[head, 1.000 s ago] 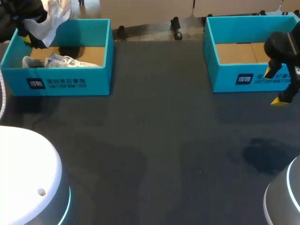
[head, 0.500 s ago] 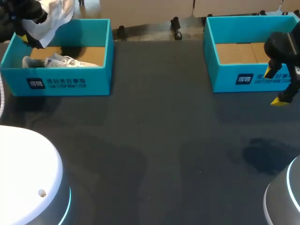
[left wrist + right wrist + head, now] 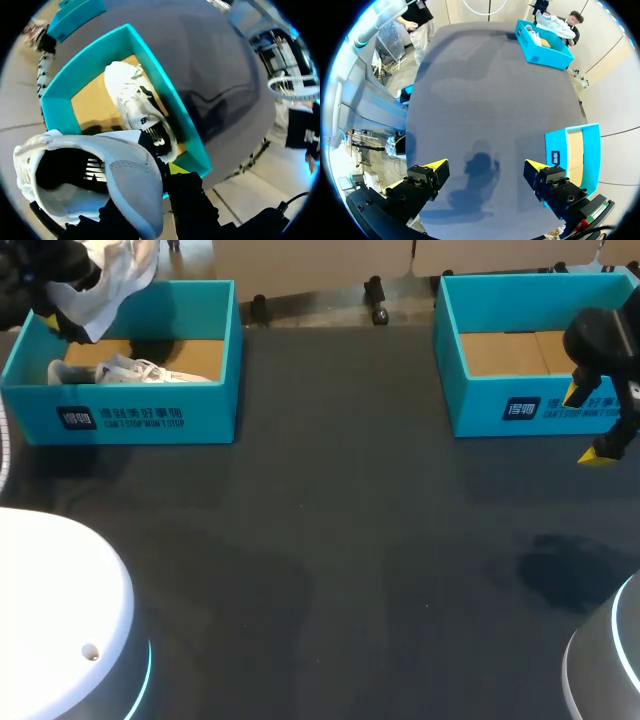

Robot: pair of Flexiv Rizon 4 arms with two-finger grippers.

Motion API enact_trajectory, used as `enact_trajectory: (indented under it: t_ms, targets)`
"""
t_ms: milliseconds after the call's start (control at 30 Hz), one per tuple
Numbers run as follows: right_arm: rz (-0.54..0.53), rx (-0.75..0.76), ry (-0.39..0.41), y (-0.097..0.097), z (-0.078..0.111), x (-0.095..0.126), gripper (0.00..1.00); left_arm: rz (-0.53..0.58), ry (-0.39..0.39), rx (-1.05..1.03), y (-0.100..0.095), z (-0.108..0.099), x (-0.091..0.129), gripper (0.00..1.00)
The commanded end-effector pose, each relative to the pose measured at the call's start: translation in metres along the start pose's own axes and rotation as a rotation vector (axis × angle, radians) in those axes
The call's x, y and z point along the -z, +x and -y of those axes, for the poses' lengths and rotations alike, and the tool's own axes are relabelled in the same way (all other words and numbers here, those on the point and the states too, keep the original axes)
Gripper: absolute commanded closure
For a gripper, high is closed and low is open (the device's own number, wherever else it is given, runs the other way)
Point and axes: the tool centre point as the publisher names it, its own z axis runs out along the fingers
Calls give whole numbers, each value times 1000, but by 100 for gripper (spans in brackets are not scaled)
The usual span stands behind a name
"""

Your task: Take the shoe out of the shoebox, open the shoe tongue, remove and reinsert the insole, then place the shoe into the shoebox

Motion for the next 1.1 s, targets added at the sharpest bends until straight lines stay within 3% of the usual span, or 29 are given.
enact_trajectory:
  t_ms: [33, 333, 533, 600, 900, 1100]
  targets:
    - [-3, -1, 2, -1, -1, 0, 0, -51, -123, -243, -4, 1, 8, 100]
    - [-3, -1, 2, -1, -1, 0, 0, -12, -153, -529, -8, -25, 18, 100]
    - [-3, -1, 2, -1, -1, 0, 0, -48, -175, -754, -10, -34, 13, 100]
    - [-3, -1, 2, -1, -1, 0, 0, -67, -140, -760, -12, -37, 12, 100]
    - [-3, -1, 2, -1, -1, 0, 0, -88, -120, -912, -24, -54, 7, 100]
    - [-3, -1, 2, -1, -1, 0, 0, -99, -162, -973, -33, -66, 7, 100]
